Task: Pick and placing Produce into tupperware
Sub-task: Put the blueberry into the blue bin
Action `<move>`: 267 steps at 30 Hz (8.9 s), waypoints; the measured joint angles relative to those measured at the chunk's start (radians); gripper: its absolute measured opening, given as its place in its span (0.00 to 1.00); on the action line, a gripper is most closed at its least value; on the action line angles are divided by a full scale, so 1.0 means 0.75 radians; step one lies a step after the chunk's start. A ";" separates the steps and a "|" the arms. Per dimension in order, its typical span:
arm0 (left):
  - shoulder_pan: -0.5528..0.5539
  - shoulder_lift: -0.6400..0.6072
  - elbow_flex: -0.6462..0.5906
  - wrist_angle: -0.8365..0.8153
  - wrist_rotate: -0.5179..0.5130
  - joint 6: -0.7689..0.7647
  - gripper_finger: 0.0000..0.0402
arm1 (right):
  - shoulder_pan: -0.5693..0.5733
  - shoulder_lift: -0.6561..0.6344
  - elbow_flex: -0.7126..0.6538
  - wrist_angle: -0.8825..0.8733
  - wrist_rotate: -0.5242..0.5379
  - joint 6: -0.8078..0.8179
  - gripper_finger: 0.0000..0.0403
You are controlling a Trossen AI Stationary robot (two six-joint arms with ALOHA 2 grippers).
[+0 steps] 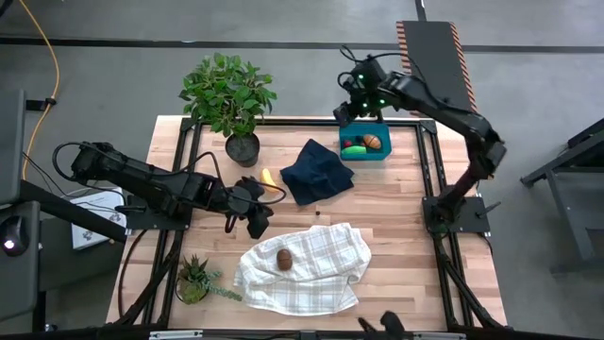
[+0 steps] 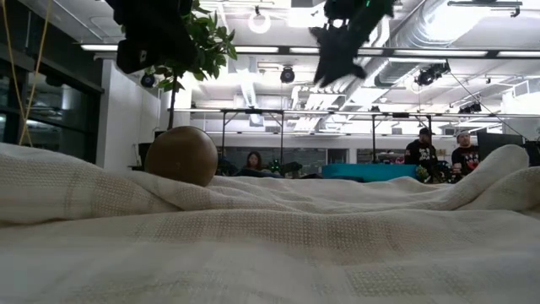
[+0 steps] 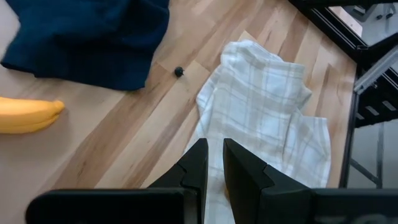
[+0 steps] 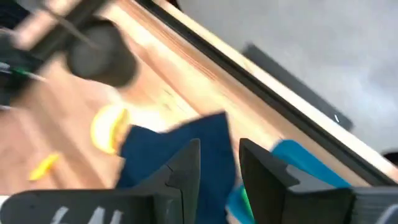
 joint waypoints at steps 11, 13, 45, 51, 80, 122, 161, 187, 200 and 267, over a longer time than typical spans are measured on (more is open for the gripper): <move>0.000 0.000 0.000 0.001 -0.051 0.008 0.10 | 0.317 -0.546 -0.659 0.544 0.159 0.223 0.26; 0.000 0.000 0.000 0.001 -0.052 0.008 0.10 | 0.377 -0.671 -0.870 0.760 0.162 0.281 0.26; 0.000 0.000 0.000 0.000 -0.149 0.043 0.10 | 0.747 -0.001 -1.689 2.354 0.215 -0.044 0.26; 0.000 0.000 0.000 0.000 -0.149 0.043 0.10 | 0.811 0.144 -1.689 2.502 0.230 -0.102 0.26; 0.000 0.000 0.000 -0.011 -0.156 0.043 0.10 | 0.880 0.225 -1.689 2.521 0.245 -0.216 0.26; 0.001 0.001 0.000 0.003 -0.157 0.032 0.10 | 0.878 0.413 -1.613 2.649 0.176 -0.282 0.26; 0.000 0.001 0.000 0.012 -0.157 0.032 0.10 | 0.832 0.414 -1.720 2.980 0.222 -0.187 0.26; -0.001 0.000 0.000 0.009 -0.155 0.047 0.10 | 0.873 0.713 -1.610 3.238 0.292 -0.187 0.26; -0.003 0.001 0.000 -0.001 -0.150 0.068 0.10 | 0.879 0.730 -1.565 3.162 0.262 -0.173 0.31; -0.003 0.001 0.000 0.003 -0.151 0.067 0.10 | 0.880 0.735 -1.567 3.046 0.256 -0.161 0.14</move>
